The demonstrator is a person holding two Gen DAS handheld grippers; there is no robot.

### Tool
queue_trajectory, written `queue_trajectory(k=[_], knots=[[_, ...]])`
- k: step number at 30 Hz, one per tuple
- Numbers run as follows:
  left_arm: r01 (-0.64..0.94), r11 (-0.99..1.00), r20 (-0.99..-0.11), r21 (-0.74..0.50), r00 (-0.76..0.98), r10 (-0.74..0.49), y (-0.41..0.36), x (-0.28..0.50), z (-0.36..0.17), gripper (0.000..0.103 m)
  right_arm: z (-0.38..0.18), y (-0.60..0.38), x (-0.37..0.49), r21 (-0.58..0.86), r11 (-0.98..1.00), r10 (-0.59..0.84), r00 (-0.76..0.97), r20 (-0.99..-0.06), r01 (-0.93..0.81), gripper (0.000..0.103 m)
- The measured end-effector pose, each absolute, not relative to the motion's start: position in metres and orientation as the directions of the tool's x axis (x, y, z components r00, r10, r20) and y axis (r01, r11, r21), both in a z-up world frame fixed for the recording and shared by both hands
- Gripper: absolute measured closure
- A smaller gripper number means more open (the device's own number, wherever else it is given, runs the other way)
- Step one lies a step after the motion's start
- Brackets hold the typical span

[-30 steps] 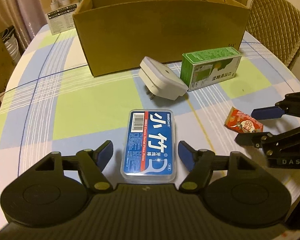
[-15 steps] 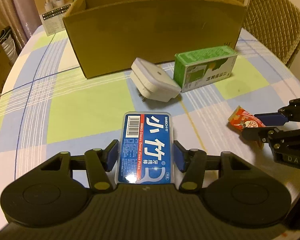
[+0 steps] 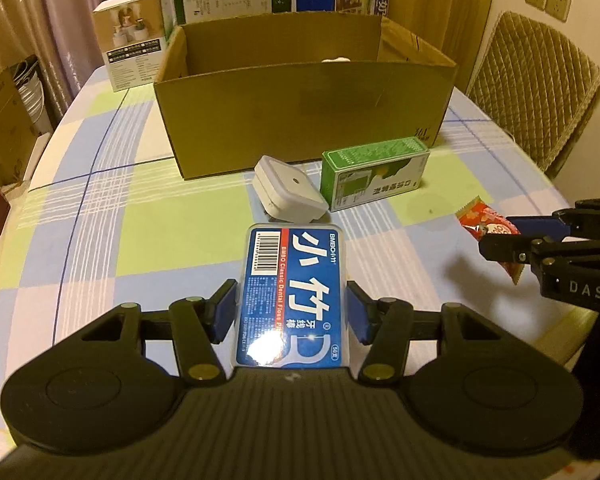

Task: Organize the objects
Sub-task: 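Carry the toothpick case over the box with the left tool while the right tool carries the packet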

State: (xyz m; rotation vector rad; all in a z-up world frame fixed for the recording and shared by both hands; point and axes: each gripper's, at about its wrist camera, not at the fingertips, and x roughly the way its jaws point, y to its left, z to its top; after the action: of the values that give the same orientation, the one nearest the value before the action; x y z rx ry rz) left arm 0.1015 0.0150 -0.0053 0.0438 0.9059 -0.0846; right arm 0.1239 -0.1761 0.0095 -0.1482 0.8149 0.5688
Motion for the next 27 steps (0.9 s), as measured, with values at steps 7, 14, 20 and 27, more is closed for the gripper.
queue_trajectory(k=[7,14,20,27], knots=[[0.087,0.996,-0.773,0.012,0.633,-0.046,0.006,0.082,0.014,0.051,0.026,-0.185,0.108,0.1,0.846,0.433,0.565,-0.703,-0.523,0.078],[0.098,0.995,-0.757,0.007,0.651,-0.059,-0.004,0.068,0.029,0.051,0.034,-0.193,0.098,0.109,0.851,0.437,0.576,-0.691,-0.514,0.078],[0.103,0.995,-0.746,0.009,0.663,-0.062,-0.008,0.061,0.037,0.051,0.038,-0.198,0.093,0.113,0.855,0.436,0.585,-0.684,-0.506,0.078],[0.105,0.994,-0.74,0.003,0.669,-0.069,-0.01,0.06,0.041,0.051,0.039,-0.201,0.092,0.116,0.859,0.433,0.587,-0.684,-0.498,0.078]])
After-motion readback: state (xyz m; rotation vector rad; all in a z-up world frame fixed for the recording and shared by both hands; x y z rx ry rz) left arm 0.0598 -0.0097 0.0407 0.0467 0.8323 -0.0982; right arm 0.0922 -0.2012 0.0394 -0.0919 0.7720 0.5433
